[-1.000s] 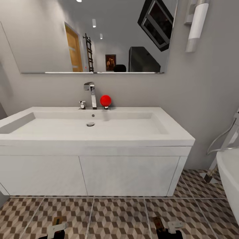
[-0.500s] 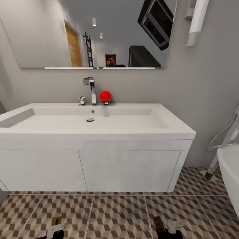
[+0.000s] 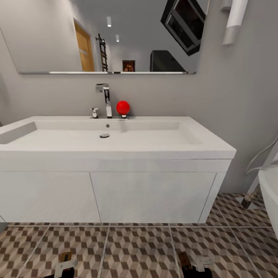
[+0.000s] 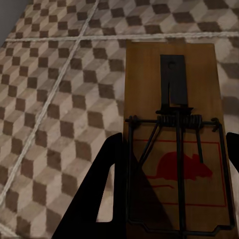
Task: Take the four mousetraps from the cabinet in the bathroom and place them on the bathroom floor. Make sure all four end up on the same floor surface, and ensure that at least two of them are either under or directly next to the same bathroom sink.
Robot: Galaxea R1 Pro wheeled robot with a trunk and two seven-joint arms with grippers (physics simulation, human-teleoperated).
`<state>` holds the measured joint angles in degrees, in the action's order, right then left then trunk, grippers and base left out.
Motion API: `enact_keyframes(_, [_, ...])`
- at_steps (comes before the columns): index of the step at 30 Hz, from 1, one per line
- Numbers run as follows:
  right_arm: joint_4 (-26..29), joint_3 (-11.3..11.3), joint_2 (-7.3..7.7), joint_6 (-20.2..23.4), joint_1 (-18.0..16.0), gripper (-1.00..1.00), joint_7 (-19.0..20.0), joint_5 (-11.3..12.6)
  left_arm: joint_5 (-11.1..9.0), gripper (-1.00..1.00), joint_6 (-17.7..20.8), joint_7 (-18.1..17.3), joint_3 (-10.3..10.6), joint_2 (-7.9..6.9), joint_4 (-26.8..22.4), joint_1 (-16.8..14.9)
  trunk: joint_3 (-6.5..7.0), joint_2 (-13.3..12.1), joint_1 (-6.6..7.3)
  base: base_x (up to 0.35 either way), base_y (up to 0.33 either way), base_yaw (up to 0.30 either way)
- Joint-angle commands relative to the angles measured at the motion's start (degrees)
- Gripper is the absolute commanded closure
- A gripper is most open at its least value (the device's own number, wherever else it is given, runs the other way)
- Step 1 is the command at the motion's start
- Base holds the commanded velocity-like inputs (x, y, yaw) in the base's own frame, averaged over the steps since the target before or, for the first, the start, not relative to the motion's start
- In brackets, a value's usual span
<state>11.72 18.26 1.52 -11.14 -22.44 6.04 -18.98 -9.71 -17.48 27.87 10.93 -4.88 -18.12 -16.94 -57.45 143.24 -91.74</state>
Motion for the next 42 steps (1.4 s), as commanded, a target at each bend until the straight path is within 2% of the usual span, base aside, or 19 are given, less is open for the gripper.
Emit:
enact_keyframes(1, [-0.03,0.53,-0.02,-0.19,-0.04,1.00,0.46,-0.28,-0.49,1.00,-0.18,0.34,0.50,-0.03,0.01,-0.03,-0.28,0.04,-0.01,0.005,0.001,0.000])
enact_keyframes(16, [-0.03,0.52,0.03,-0.24,0.01,1.00,0.38,-0.53,-0.42,1.00,-0.18,0.34,0.55,0.10,0.01,-0.05,-3.60,0.24,-0.40,0.003,0.000,0.000])
enact_keyframes(26, [-0.03,0.54,0.02,-0.28,-0.02,1.00,0.36,-0.53,-0.53,1.00,-0.18,0.34,0.59,0.14,0.01,-0.02,-5.82,0.37,-0.66,0.217,0.000,0.000])
enact_keyframes(42, [-0.03,0.46,0.03,-0.28,0.01,1.00,0.37,-0.53,-0.37,1.00,-0.18,0.34,0.59,0.13,0.01,-0.03,-9.36,0.59,-1.07,0.008,0.000,0.000])
